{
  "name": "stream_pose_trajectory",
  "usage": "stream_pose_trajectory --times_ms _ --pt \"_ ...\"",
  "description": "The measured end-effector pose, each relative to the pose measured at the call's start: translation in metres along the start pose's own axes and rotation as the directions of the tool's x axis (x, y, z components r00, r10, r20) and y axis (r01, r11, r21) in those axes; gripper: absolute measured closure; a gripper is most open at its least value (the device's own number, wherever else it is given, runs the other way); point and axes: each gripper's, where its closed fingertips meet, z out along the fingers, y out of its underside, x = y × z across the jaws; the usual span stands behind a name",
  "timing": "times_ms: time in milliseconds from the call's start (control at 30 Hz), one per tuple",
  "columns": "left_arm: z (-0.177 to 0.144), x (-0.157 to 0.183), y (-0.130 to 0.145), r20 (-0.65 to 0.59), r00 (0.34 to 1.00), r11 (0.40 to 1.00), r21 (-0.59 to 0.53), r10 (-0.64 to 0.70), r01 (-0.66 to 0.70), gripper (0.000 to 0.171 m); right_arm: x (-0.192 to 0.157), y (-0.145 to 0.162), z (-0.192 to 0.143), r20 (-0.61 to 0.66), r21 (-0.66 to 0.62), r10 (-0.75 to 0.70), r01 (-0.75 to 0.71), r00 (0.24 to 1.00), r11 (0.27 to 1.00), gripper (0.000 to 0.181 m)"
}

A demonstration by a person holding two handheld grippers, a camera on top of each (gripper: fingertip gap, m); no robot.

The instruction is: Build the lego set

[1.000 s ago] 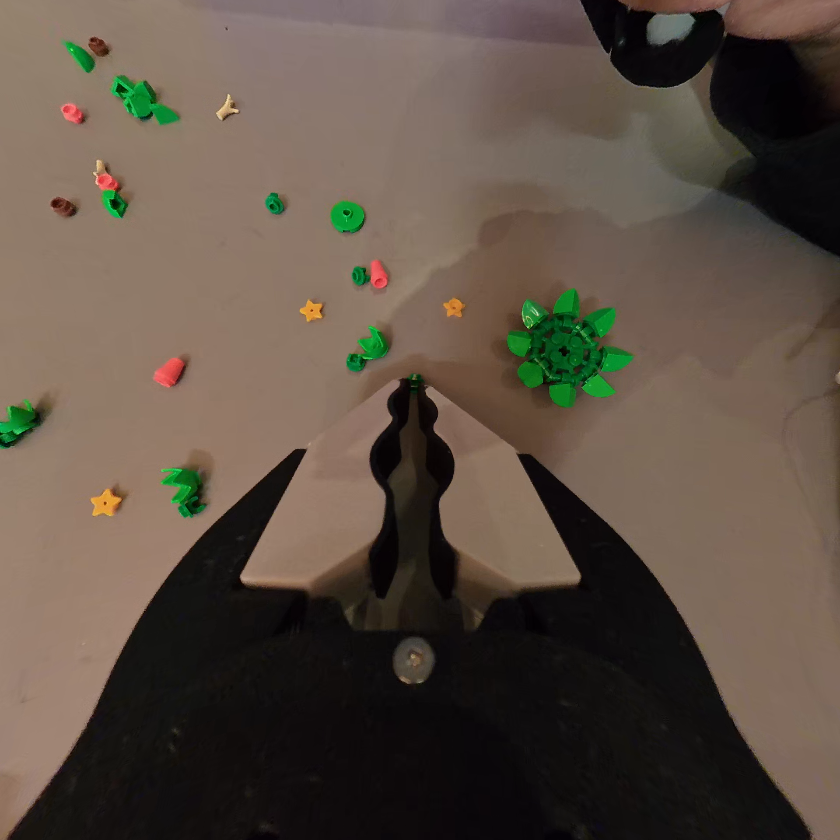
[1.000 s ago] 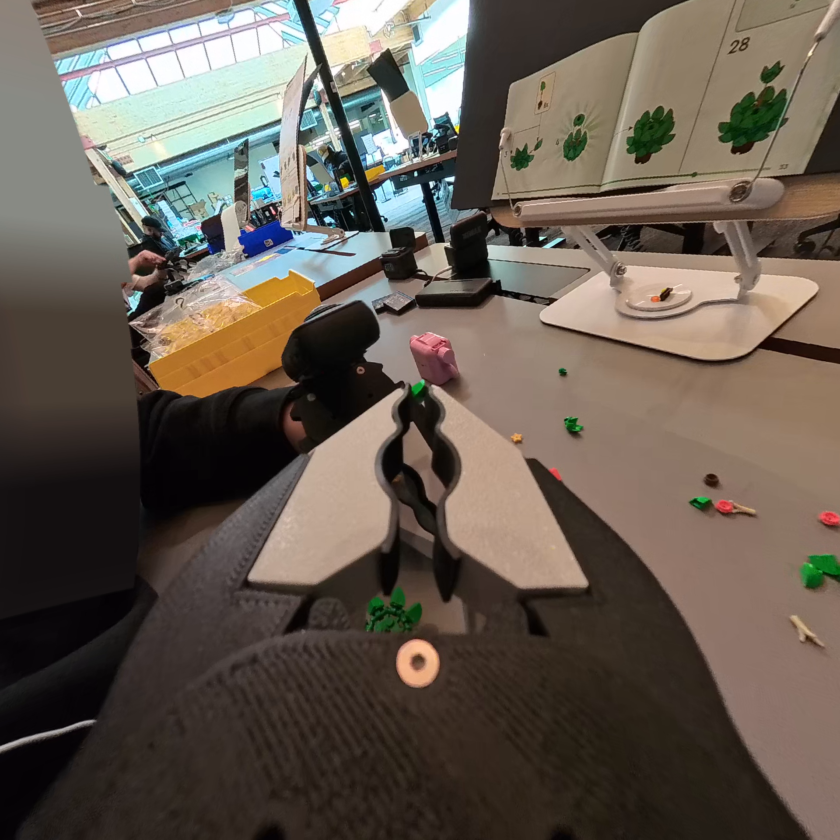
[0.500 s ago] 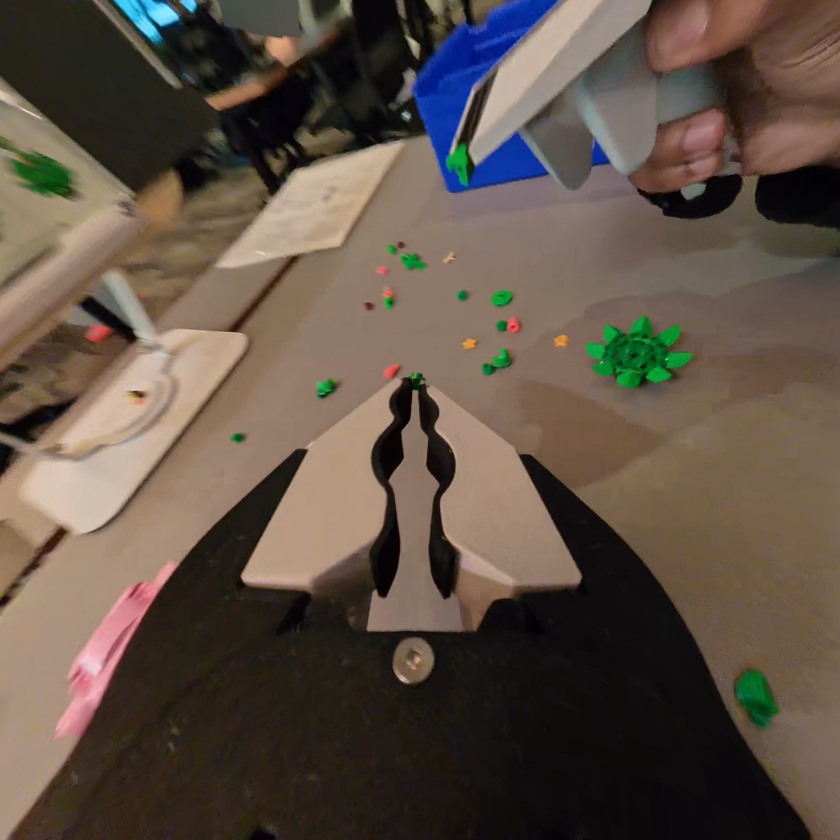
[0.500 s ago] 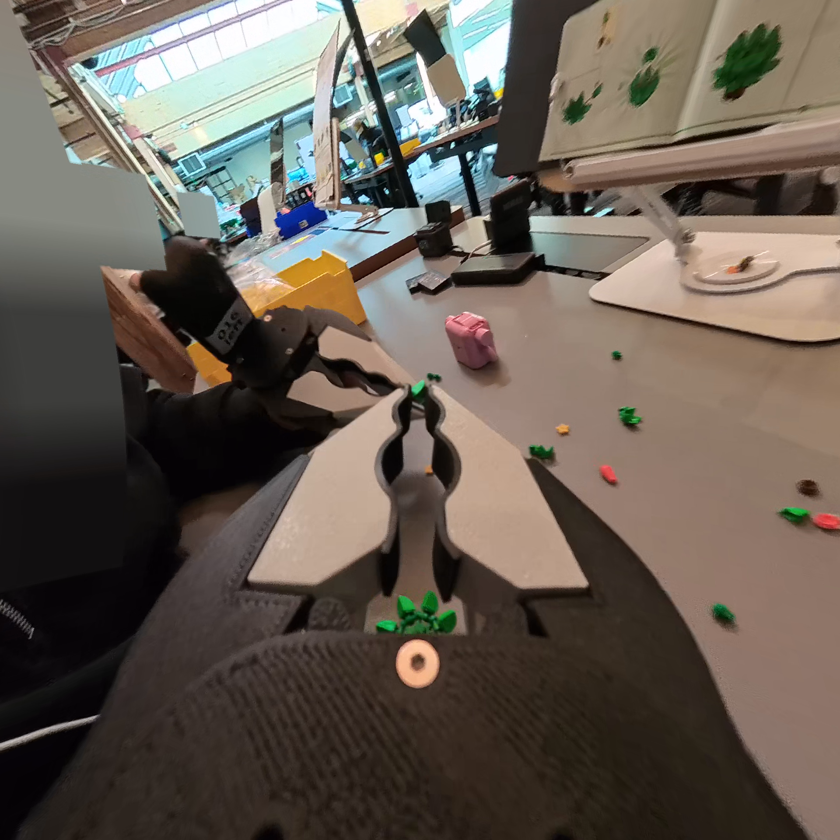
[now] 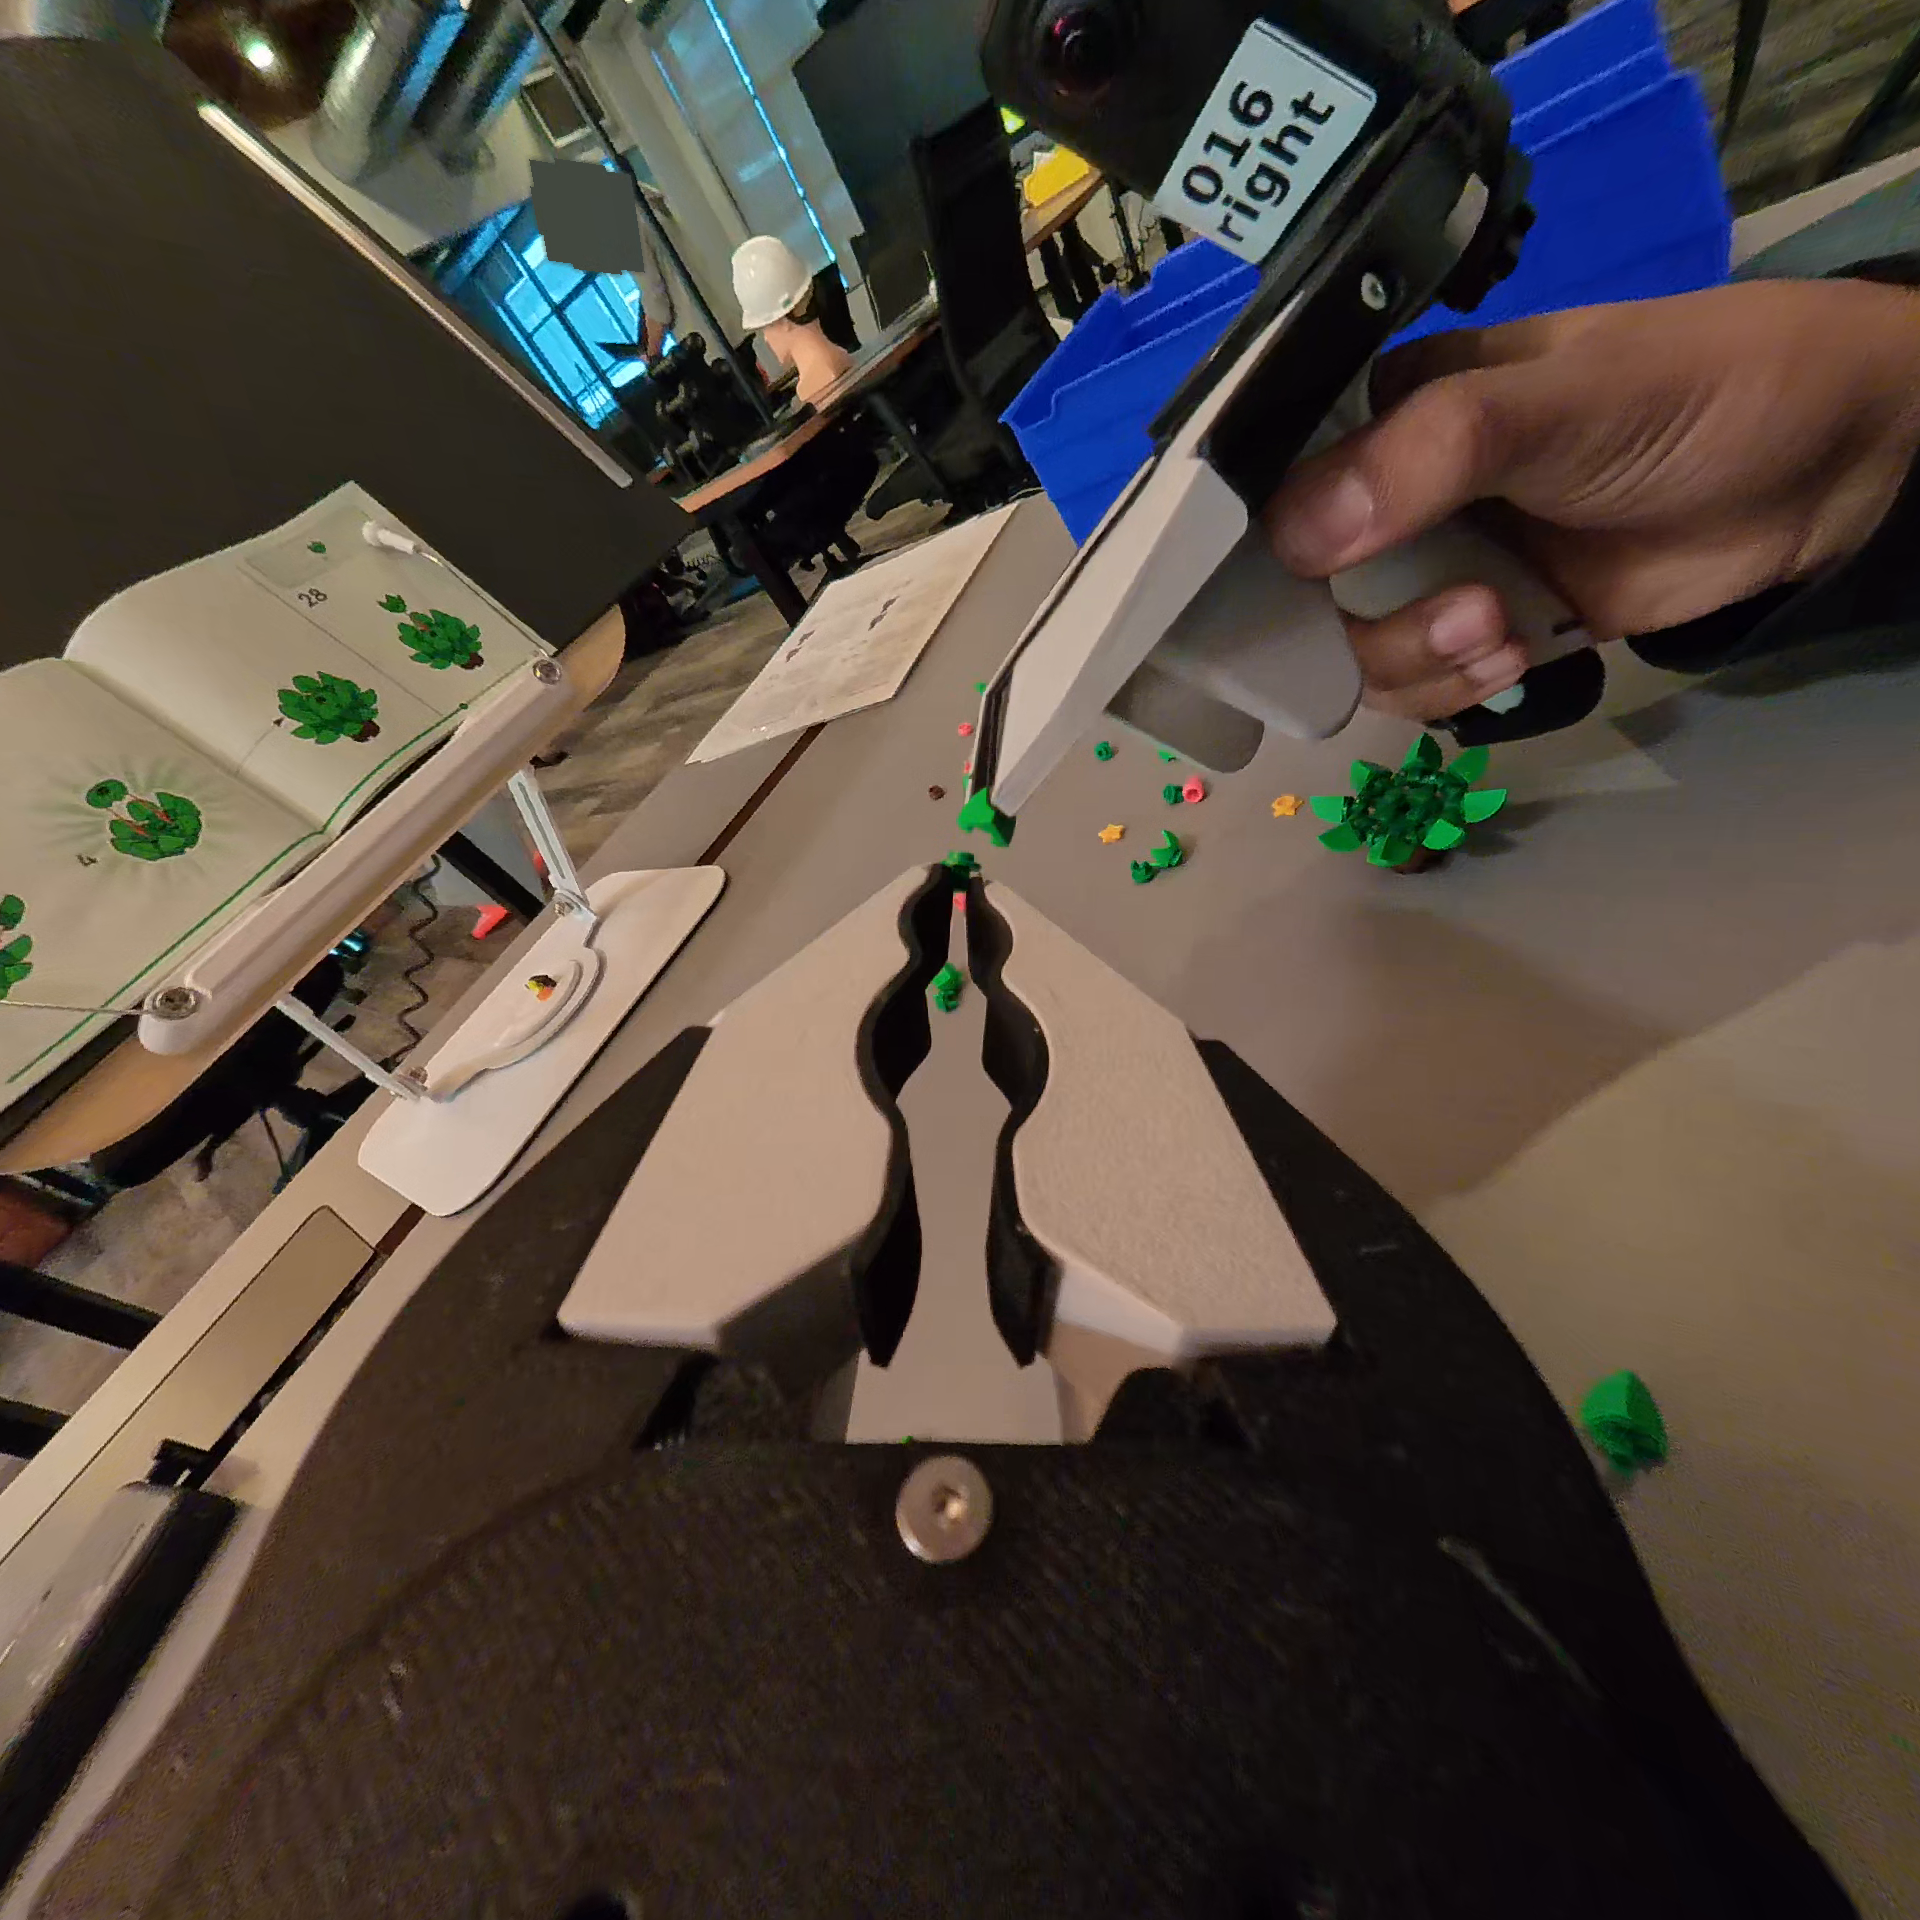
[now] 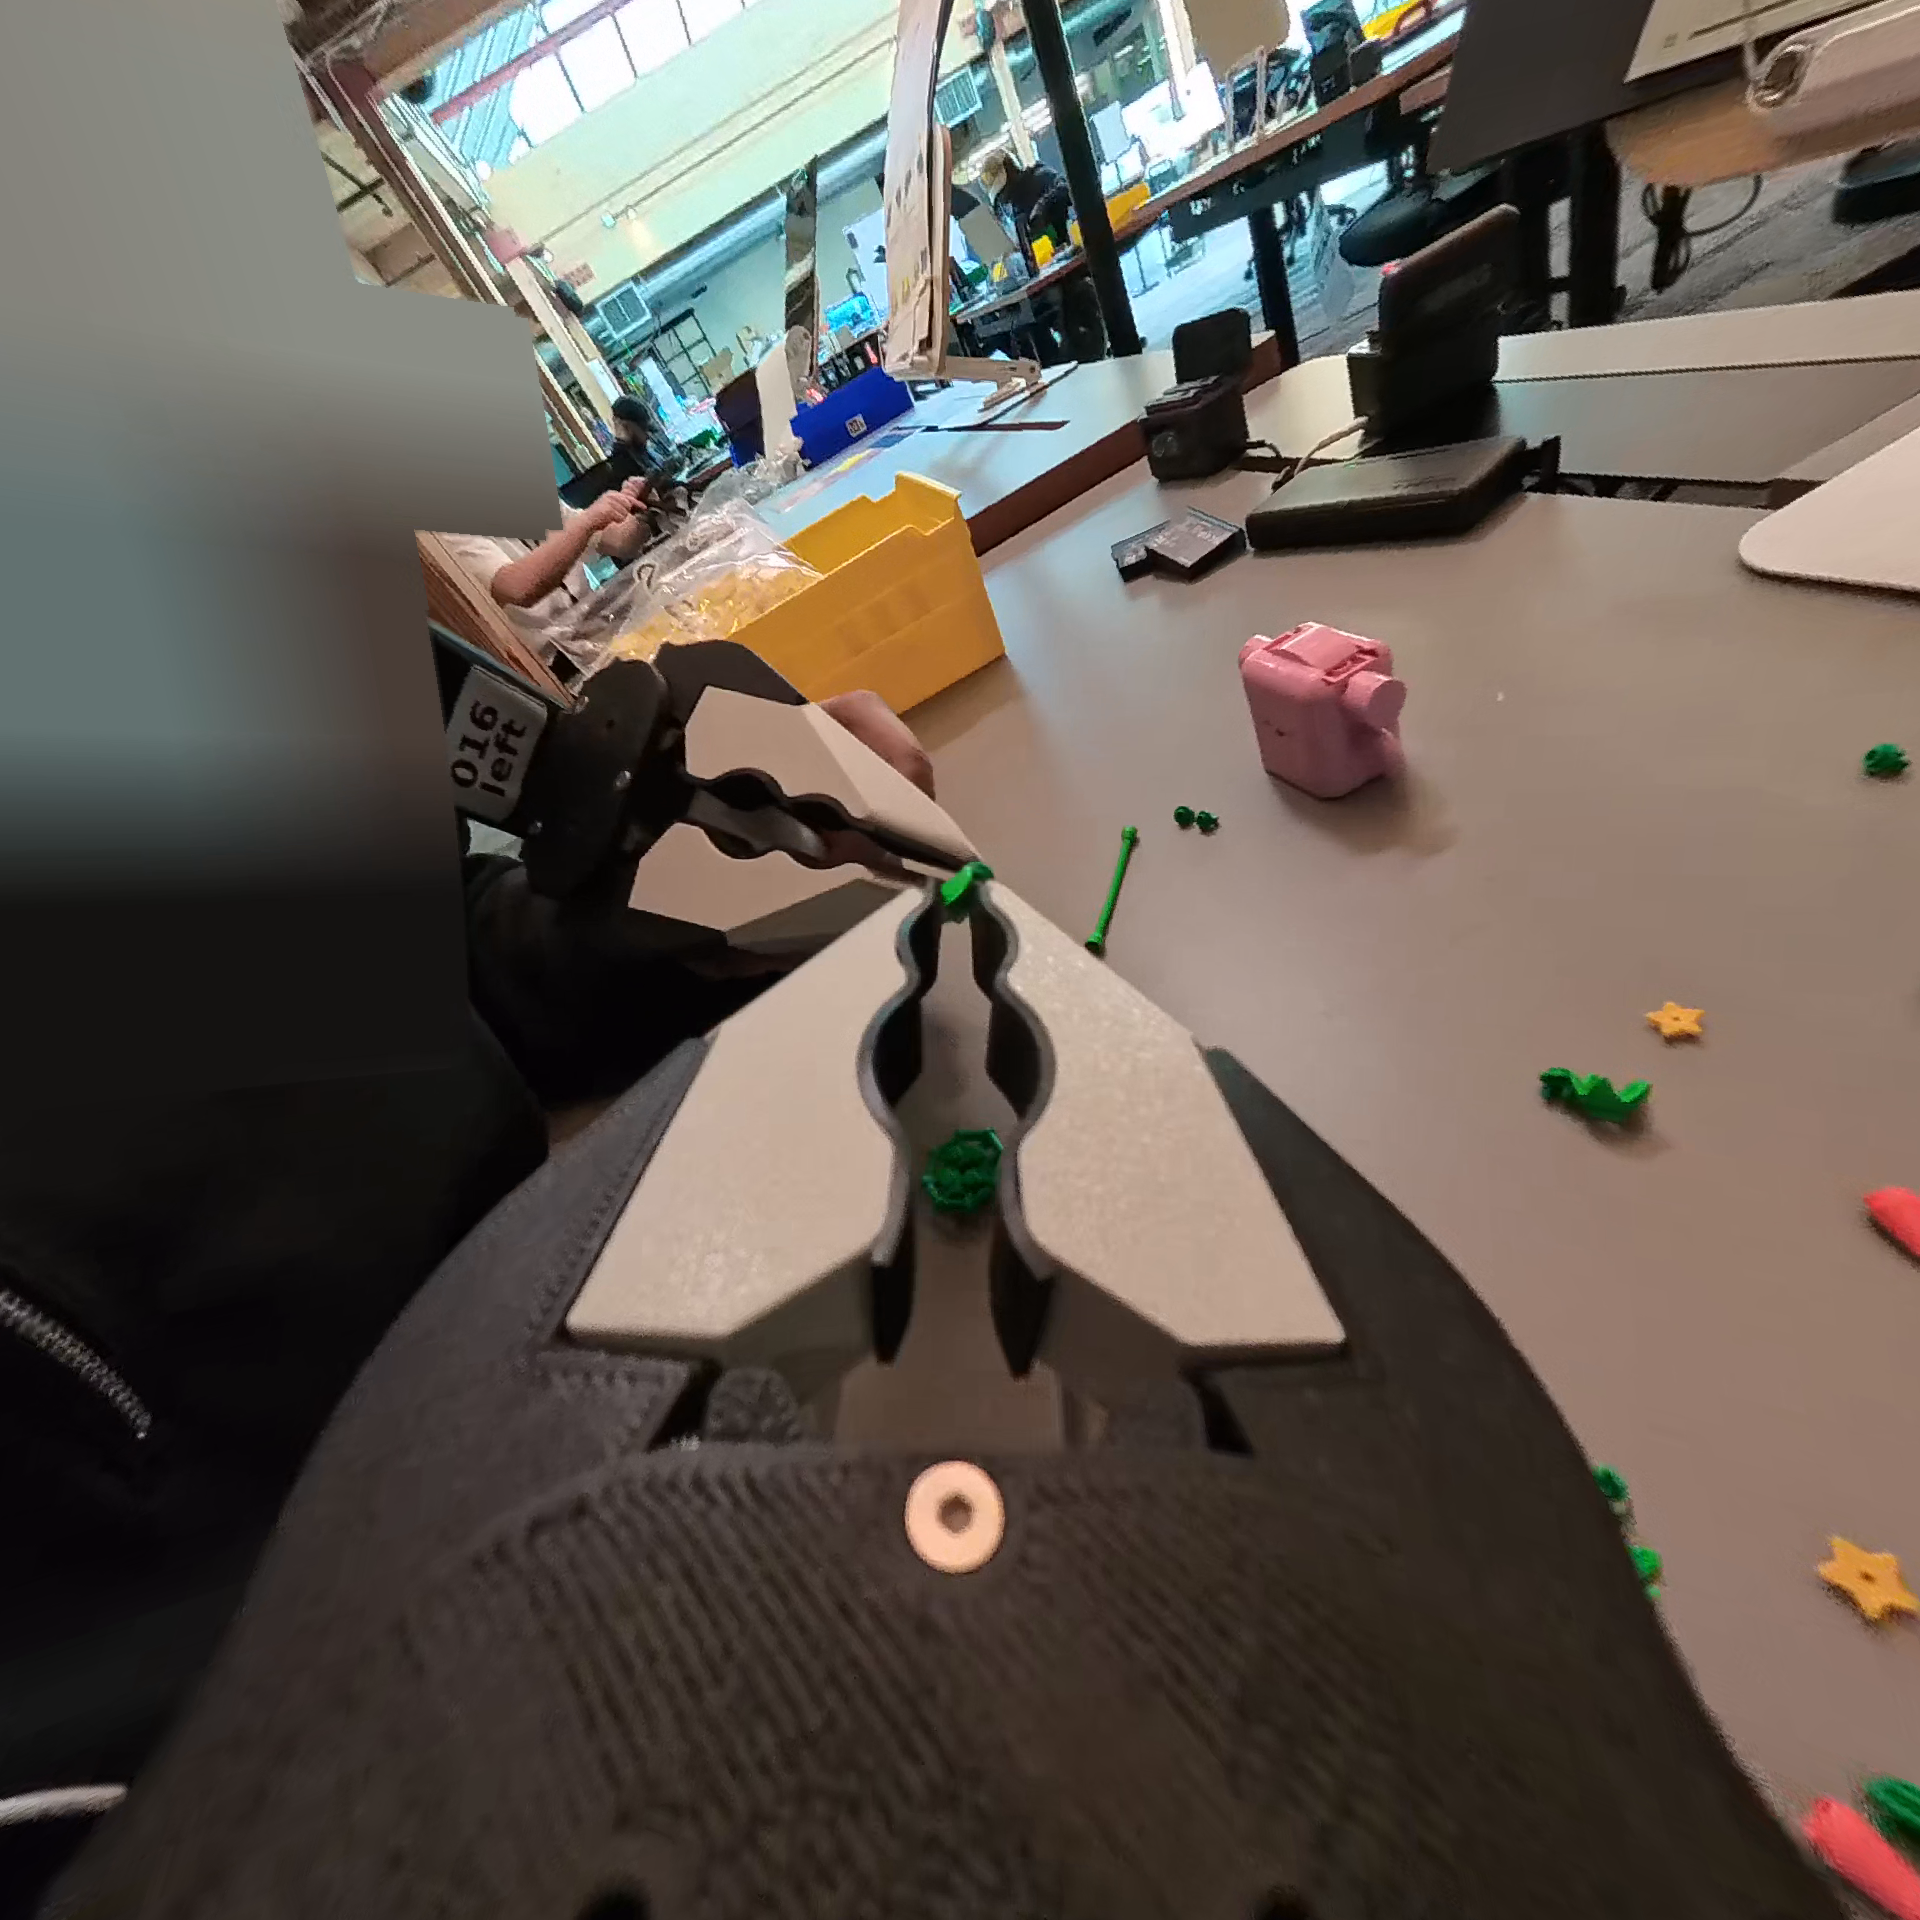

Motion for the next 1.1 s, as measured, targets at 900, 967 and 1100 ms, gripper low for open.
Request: stream_pose_trajectory --times_ms 900,967,1100 --pt "0.000 0.016 -0.001 -0.077 0.996 0.998 0.034 0.052 -0.050 0.171 0.003 0.013 -0.003 0.099 -0.058 0.207 -0.202 0.973 0.978 0.178" --pt "-0.001 0.015 -0.003 -0.088 0.996 0.998 0.053 0.019 -0.015 0.171 0.001 0.011 -0.004 0.119 -0.050 0.219 -0.214 0.968 0.975 0.178" --pt "-0.003 0.014 -0.009 -0.113 0.992 0.994 0.087 -0.050 0.060 0.171 -0.001 0.011 -0.003 0.137 -0.050 0.232 -0.227 0.963 0.973 0.178"
